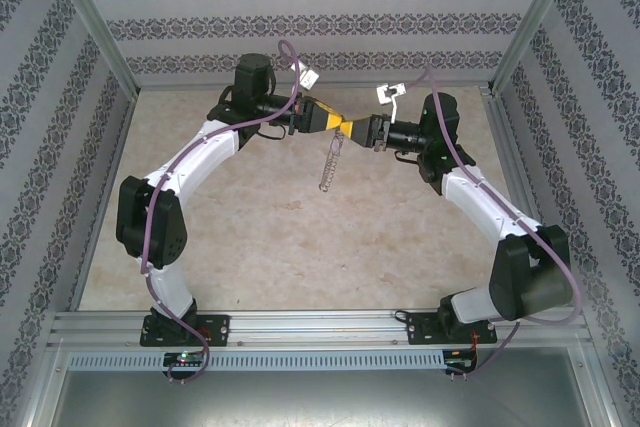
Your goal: Put the keys on the keyring
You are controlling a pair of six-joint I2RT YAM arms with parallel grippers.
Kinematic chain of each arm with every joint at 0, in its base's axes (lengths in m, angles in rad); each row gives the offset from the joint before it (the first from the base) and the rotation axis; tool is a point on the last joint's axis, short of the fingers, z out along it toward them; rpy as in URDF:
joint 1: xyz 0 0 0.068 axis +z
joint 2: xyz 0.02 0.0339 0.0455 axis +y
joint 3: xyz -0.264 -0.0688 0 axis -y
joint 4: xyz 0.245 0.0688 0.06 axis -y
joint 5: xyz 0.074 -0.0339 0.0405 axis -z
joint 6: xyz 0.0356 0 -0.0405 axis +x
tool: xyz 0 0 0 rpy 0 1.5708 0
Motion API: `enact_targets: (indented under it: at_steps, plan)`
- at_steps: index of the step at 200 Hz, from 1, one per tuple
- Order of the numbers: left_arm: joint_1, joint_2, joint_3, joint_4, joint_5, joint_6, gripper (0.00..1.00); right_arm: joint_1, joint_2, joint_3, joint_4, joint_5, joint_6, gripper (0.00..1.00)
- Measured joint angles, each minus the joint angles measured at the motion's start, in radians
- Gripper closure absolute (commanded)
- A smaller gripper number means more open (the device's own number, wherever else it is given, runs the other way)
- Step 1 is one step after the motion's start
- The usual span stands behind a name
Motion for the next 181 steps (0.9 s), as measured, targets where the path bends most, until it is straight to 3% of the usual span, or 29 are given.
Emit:
enact_targets:
  at_steps: [20,52,78,94,156,181]
  plan:
    - [0.001,0.000,-0.005,0.016,-0.014,-0.011,1.00,0.002,0.003,0.005,0.014,-0.008,0.010,1.00]
    - [0.001,0.000,-0.011,0.038,-0.019,-0.034,0.99,0.001,0.005,0.009,0.014,-0.019,0.016,1.00]
    - [0.005,-0.001,-0.011,0.033,-0.036,-0.026,0.68,-0.001,0.009,0.034,-0.035,-0.031,-0.014,1.00]
    - [0.017,-0.007,-0.010,0.002,-0.051,-0.005,0.58,-0.004,0.016,0.078,-0.130,-0.051,-0.071,1.00]
    - [0.053,-0.039,0.114,-0.375,-0.097,0.268,0.50,-0.056,0.062,0.237,-0.493,-0.137,-0.309,1.00]
    - [0.056,-0.056,0.132,-0.475,-0.101,0.346,0.50,-0.029,0.129,0.422,-0.838,-0.013,-0.538,1.00]
